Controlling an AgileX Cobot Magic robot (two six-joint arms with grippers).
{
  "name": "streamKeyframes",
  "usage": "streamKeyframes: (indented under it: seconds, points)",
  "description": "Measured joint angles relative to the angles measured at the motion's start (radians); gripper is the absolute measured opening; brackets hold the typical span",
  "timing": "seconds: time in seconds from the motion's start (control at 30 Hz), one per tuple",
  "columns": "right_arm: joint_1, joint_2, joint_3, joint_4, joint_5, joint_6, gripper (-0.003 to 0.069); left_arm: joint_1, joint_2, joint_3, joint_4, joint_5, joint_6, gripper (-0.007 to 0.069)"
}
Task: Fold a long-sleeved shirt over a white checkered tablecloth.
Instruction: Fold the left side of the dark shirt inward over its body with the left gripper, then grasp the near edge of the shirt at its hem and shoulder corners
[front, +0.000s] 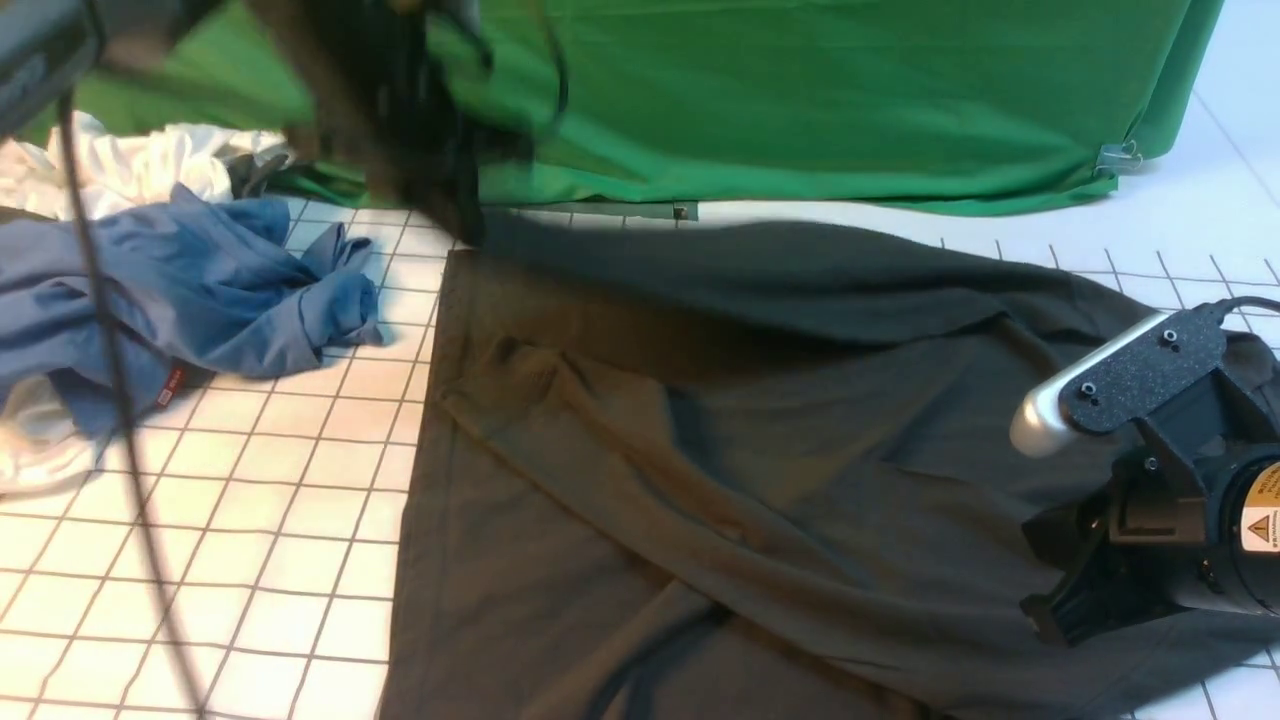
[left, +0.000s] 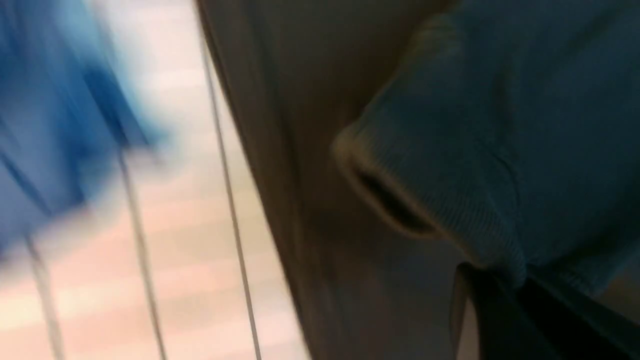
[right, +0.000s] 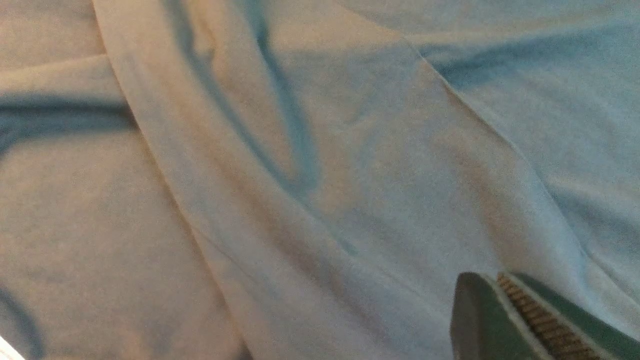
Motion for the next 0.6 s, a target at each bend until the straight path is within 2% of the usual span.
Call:
streamKeyframes:
  seconds: [0.03, 0.1, 0.13, 0.23, 0.33, 0.4, 0.53, 0.6]
  points:
    - [0.0, 0.0, 0.0, 0.0, 0.0, 0.0, 0.0083, -0.002, -0.005, 0.019, 0.0, -0.005, 0.0, -0.0018]
    - [0.0, 0.0, 0.0, 0.0, 0.0, 0.0, 0.0083, -0.024, -0.062, 0.224, 0.003, -0.096, -0.003, -0.0016]
    - [0.0, 0.0, 0.0, 0.0, 0.0, 0.0, 0.0083, -0.026, -0.066, 0.238, 0.004, -0.105, -0.006, -0.0017]
    - [0.0, 0.0, 0.0, 0.0, 0.0, 0.011, 0.0086, -0.042, -0.127, 0.423, 0.03, -0.255, -0.038, -0.0006]
    - [0.0, 0.0, 0.0, 0.0, 0.0, 0.027, 0.009, -0.044, -0.132, 0.46, 0.08, -0.276, -0.063, 0.0032]
    - [0.0, 0.0, 0.0, 0.0, 0.0, 0.031, 0.0092, -0.045, -0.142, 0.47, 0.122, -0.255, -0.063, 0.0107]
    - [0.0, 0.0, 0.0, 0.003, 0.0, 0.034, 0.0097, -0.054, -0.224, 0.47, 0.152, -0.164, -0.063, 0.0315]
    - [0.0, 0.0, 0.0, 0.004, 0.003, 0.033, 0.01, -0.083, -0.292, 0.475, 0.165, -0.104, -0.063, 0.0382]
